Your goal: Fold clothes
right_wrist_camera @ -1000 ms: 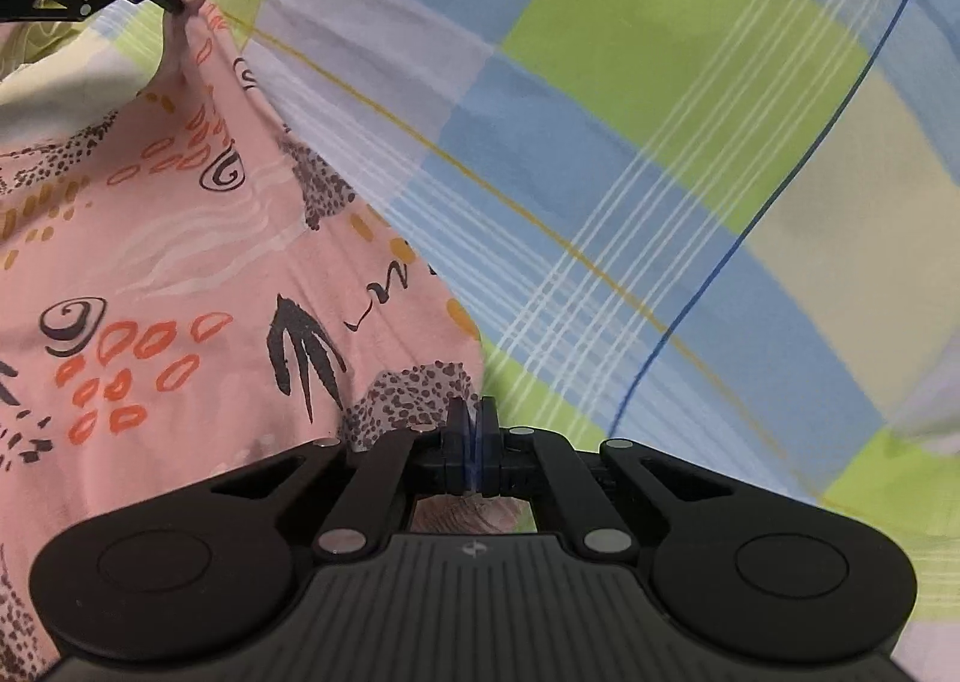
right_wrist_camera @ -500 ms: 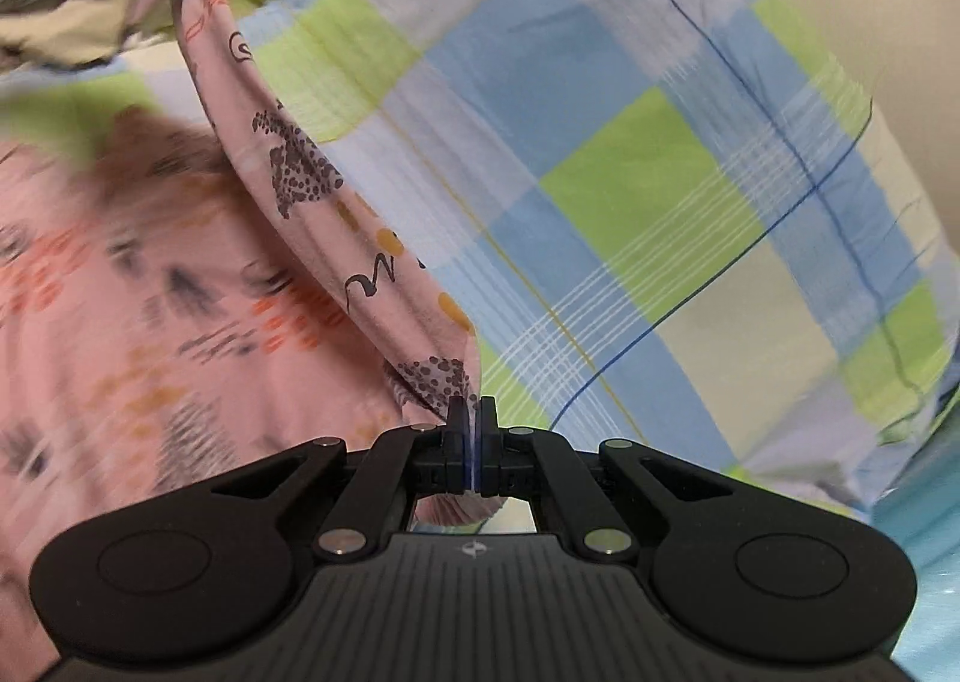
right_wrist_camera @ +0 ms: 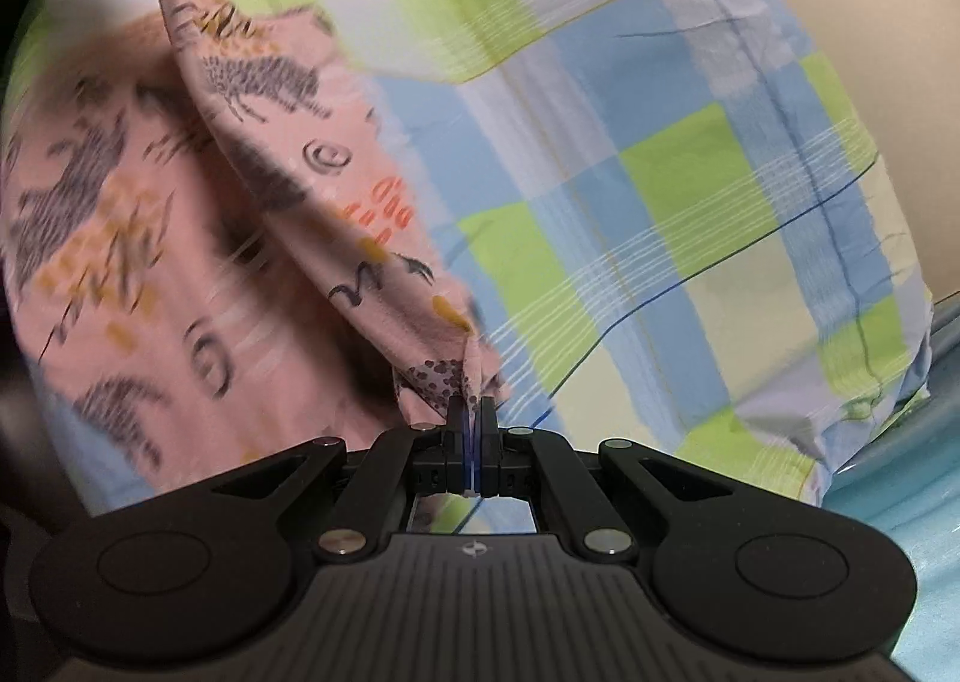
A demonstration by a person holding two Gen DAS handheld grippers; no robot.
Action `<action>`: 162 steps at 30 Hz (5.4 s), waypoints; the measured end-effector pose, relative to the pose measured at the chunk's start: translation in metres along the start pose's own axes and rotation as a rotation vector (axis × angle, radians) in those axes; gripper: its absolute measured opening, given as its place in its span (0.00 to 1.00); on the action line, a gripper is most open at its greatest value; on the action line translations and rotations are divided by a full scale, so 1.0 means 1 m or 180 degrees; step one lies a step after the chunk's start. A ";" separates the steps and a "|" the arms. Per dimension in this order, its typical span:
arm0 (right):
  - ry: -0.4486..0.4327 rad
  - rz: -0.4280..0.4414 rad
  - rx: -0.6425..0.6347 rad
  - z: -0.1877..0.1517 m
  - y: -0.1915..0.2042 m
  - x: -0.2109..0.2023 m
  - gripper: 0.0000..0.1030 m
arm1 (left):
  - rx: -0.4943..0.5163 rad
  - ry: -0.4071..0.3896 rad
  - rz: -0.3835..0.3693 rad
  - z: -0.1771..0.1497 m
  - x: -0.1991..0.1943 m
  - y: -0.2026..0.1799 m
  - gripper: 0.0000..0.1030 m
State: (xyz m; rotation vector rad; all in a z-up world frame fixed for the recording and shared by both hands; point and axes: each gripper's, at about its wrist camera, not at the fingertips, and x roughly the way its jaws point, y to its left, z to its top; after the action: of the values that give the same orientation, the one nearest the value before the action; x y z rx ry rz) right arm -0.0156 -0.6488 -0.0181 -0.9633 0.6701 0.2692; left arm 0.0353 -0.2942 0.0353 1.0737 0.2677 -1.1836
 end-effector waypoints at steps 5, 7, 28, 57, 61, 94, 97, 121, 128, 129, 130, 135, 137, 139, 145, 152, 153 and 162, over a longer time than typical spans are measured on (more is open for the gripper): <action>0.0154 0.0125 -0.0340 -0.016 0.035 0.011 0.00 | 0.0144 0.0055 -0.0161 0.001 0.011 -0.039 0.01; 0.0217 0.0130 -0.0365 -0.023 0.040 0.012 0.09 | 0.0230 0.0081 -0.0221 0.000 0.014 -0.050 0.01; 0.0169 0.0837 0.2547 -0.075 -0.022 -0.004 0.33 | 0.0191 0.0162 -0.0345 -0.004 0.019 -0.058 0.01; -0.0020 0.0367 0.4138 -0.110 -0.054 0.005 0.05 | 0.0279 -0.0126 -0.0701 0.000 0.004 -0.068 0.01; 0.0113 0.0390 0.4043 -0.114 -0.049 0.010 0.05 | 0.0349 -0.0122 -0.0774 -0.003 0.004 -0.068 0.01; -0.0355 0.0890 0.4296 -0.040 0.035 -0.063 0.30 | 0.0454 0.0389 -0.0355 -0.021 0.023 -0.074 0.04; -0.0322 0.1344 0.4506 -0.025 0.077 -0.051 0.30 | 0.0303 0.0393 -0.0199 -0.029 0.019 -0.053 0.09; -0.0380 0.2413 0.5589 -0.006 0.184 0.048 0.05 | -0.0441 0.0382 0.0006 -0.075 0.030 0.030 0.17; -0.0404 0.2398 0.5354 -0.001 0.172 0.007 0.02 | -0.0361 0.0376 -0.0003 -0.073 0.035 0.029 0.18; -0.0385 0.2347 0.5363 -0.003 0.171 0.002 0.01 | -0.0352 0.0373 -0.0005 -0.073 0.036 0.028 0.18; -0.0364 0.2304 0.5392 -0.005 0.170 -0.002 0.01 | -0.0351 0.0370 -0.0008 -0.072 0.037 0.028 0.18; -0.0169 0.2256 0.5372 -0.015 0.178 -0.012 0.01 | -0.0349 0.0361 -0.0012 -0.070 0.041 0.031 0.18; -0.0080 0.2214 0.5379 -0.019 0.182 -0.013 0.01 | -0.0350 0.0362 -0.0007 -0.070 0.042 0.032 0.18; -0.0008 0.2199 0.5376 -0.017 0.183 -0.007 0.01 | -0.0352 0.0373 -0.0002 -0.070 0.045 0.034 0.19; 0.0367 0.1997 0.5084 -0.013 0.193 0.022 0.00 | -0.0485 0.0409 0.0074 -0.073 0.051 0.050 0.22; 0.0526 0.1899 0.4864 0.001 0.191 0.032 0.12 | -0.0808 0.0365 0.0185 -0.078 0.063 0.085 0.26; 0.0608 0.1867 0.4826 0.002 0.192 0.032 0.18 | -0.0865 0.0359 0.0189 -0.078 0.066 0.090 0.26; 0.0607 0.1689 0.4264 0.023 0.176 -0.017 0.20 | -0.0901 0.0180 0.0065 -0.082 0.084 0.106 0.26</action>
State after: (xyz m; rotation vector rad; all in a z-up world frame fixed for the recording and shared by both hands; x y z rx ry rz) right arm -0.1061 -0.5301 -0.1159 0.4902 1.0479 0.1312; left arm 0.1874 -0.2835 -0.0061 0.8603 0.4533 -1.0617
